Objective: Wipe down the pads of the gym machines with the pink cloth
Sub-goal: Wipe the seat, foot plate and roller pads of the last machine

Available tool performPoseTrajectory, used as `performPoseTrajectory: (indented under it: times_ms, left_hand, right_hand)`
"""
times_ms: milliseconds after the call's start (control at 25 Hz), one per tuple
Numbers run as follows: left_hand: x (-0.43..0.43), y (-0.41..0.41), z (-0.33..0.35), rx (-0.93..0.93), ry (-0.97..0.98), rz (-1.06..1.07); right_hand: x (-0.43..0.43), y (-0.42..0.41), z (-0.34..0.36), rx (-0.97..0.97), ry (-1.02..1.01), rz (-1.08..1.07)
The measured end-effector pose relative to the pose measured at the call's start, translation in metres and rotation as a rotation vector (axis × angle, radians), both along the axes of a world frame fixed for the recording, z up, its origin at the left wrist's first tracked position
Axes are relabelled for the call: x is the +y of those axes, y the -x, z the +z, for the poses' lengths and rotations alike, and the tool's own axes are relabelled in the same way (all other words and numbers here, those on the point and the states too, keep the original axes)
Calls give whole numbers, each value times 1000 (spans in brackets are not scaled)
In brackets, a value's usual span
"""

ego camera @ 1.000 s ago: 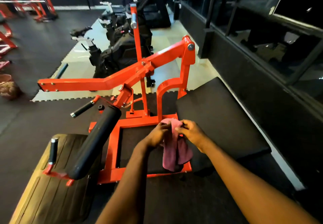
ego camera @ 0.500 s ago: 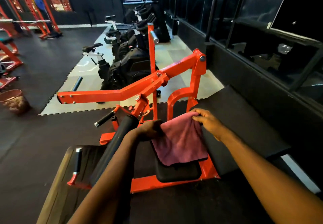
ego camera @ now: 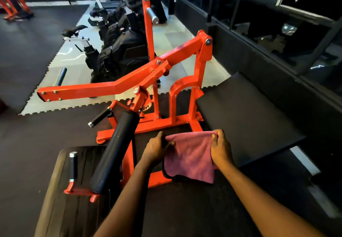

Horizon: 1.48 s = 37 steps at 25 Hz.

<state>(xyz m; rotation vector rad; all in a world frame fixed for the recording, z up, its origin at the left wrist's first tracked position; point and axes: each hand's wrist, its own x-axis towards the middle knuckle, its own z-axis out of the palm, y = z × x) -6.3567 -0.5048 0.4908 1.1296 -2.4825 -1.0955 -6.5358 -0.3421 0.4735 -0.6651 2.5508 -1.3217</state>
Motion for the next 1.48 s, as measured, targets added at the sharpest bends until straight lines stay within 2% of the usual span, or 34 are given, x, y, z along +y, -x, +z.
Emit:
performPoseTrajectory:
  times_ms: [120,280,400,480,600,640,720,760,840,920,1040,1200,1360,1480]
  left_hand:
    - [16,1,-54,-92,-132,18]
    - [13,17,-175,-253,-213,-120]
    - [6,22,-270,-238,-300,-188]
    - [-2,30,-327,-233,-294,-134]
    - [-35,47,-416,-142,-114,86]
    - [-48,54,-442,-113,-69,168]
    - [-70,67,-485,-90,-34,281]
    - [-78,76,-502,-80,-47,311]
    - [-83,92,-535,-15,-68,356]
    - [-80,107,-556,85,-86,456]
    - [-71,114,-571,174,-99,604]
    - [-66,110,-566,197,-201,638]
    - [-58,110,-560,175,-197,668]
    - [-62,112,-564,188,-169,655]
  right_hand:
    - [9,2,-56,-68,28,50]
    - [14,14,-172,-86,19,118]
    - [11,35,-250,-34,-8,227]
    - [3,59,-288,38,-85,379]
    - [-31,111,-341,149,-360,611]
    - [-47,128,-359,172,-410,621]
    - [-76,153,-400,237,-333,551]
    - [-85,159,-421,269,-272,461]
    - [-88,154,-470,266,-316,272]
    - [-77,141,-514,230,-411,179]
    - [-73,146,-539,240,-391,174]
    - [-69,133,-534,263,-477,128]
    - [-86,146,-525,153,-634,57]
    - [-110,182,-508,32,-529,88]
